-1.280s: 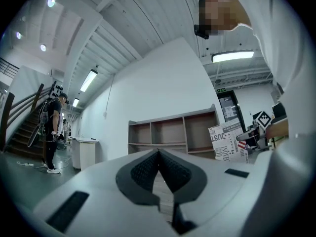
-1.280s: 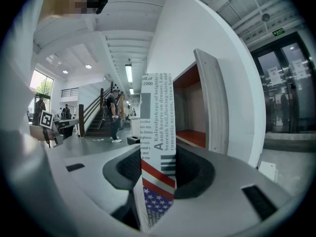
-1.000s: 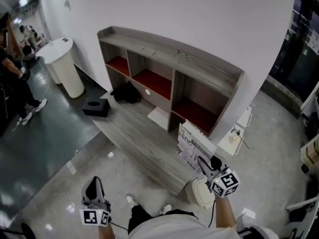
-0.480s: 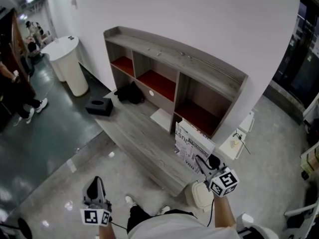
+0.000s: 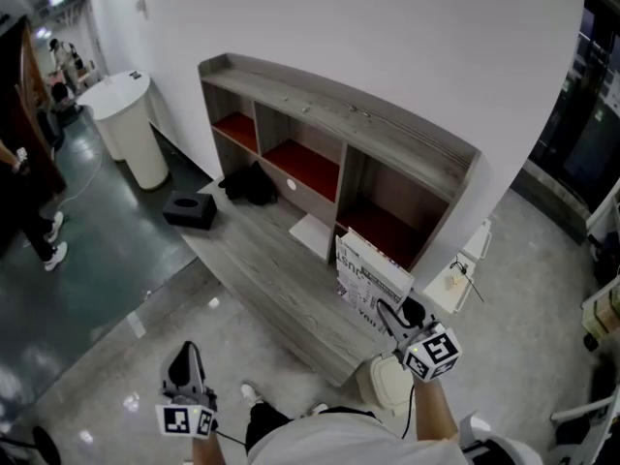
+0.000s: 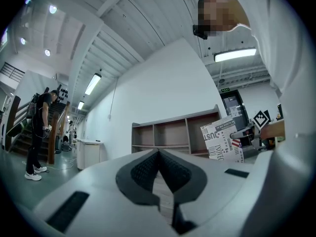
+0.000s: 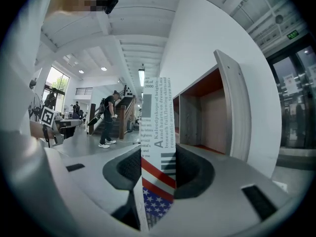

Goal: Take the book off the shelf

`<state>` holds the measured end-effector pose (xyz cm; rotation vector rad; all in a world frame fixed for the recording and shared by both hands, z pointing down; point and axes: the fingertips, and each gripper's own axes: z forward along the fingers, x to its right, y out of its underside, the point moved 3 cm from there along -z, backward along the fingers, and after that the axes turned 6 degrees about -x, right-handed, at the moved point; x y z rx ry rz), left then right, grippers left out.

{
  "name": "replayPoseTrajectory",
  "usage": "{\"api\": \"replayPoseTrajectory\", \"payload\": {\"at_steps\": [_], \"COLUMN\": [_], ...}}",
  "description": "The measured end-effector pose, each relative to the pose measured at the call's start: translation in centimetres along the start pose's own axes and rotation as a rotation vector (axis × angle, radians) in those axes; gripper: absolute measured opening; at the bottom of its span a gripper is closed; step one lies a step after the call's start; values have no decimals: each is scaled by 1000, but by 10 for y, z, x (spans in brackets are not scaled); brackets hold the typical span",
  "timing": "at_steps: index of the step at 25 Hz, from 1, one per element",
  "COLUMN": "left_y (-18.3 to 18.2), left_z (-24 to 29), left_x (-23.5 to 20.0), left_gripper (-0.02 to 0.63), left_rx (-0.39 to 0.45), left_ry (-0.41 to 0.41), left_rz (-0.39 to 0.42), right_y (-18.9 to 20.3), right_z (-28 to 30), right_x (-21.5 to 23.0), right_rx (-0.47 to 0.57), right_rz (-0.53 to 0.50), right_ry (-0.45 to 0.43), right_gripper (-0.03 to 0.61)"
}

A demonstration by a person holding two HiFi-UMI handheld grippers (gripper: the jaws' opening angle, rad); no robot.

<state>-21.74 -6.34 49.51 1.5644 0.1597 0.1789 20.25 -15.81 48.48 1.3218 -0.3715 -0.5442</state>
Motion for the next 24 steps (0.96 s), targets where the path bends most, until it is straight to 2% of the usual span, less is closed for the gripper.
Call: {"api": "replayPoseTrajectory", "payload": {"at_steps": [17, 24], "left_y": [-9, -5], "left_z": [39, 45], "left_x": [-23, -38], "left_gripper": [17, 17], "left_rx": [3, -10], "left_ry": [30, 27], "left_rz": [4, -6], "right_y": [-23, -23], "right_z": [36, 49], "right_x": [1, 0], "right_rx": [48, 69], "right_rz": [0, 79], "right_ry": [5, -7], "right_gripper": [170, 170]}}
